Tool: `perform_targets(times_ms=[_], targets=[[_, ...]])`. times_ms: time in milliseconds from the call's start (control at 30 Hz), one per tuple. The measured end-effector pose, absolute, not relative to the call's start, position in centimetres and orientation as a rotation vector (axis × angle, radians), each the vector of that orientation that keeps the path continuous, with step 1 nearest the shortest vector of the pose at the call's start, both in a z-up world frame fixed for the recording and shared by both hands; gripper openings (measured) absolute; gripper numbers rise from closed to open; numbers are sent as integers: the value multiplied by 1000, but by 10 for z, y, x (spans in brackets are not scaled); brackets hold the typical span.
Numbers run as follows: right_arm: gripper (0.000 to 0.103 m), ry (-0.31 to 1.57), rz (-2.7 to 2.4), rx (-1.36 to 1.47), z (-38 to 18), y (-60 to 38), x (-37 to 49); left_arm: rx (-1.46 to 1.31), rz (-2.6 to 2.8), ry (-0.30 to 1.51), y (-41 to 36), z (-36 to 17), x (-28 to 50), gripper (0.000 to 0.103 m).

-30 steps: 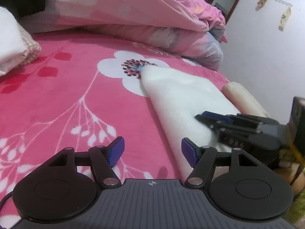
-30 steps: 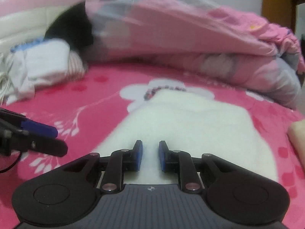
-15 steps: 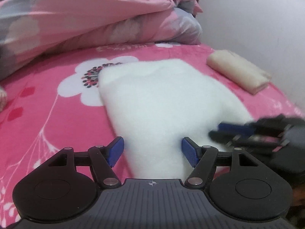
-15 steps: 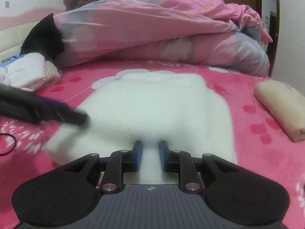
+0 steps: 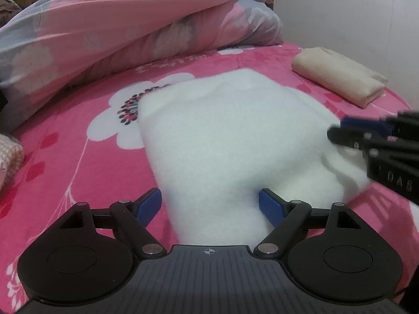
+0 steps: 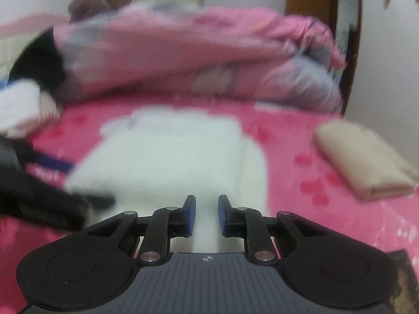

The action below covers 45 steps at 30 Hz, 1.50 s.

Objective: Fold clothes

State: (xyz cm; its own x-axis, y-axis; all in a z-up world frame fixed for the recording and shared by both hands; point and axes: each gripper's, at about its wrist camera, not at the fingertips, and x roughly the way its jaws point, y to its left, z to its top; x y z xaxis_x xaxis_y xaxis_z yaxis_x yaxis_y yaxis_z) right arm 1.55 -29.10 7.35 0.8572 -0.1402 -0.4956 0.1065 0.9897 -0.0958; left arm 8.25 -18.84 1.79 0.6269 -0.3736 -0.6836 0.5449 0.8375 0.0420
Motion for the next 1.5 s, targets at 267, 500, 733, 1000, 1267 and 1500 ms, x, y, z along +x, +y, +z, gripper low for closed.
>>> perform_targets(times_ms=[267, 500, 733, 1000, 1267, 1500], targets=[[21, 567, -118, -65, 52, -307, 28, 295, -513, 715, -195, 18, 81, 89], [20, 465, -109, -45, 81, -308, 32, 307, -498, 715, -198, 19, 80, 91], [22, 519, -107, -32, 52, -314, 54, 332, -494, 708, -201, 19, 78, 92], [22, 515, -110, -32, 51, -312, 52, 355, -480, 705, -205, 20, 77, 93], [22, 504, -108, -16, 50, -313, 52, 375, -470, 701, -208, 20, 76, 94], [23, 498, -106, -11, 49, -314, 51, 385, -465, 697, -210, 20, 74, 94]])
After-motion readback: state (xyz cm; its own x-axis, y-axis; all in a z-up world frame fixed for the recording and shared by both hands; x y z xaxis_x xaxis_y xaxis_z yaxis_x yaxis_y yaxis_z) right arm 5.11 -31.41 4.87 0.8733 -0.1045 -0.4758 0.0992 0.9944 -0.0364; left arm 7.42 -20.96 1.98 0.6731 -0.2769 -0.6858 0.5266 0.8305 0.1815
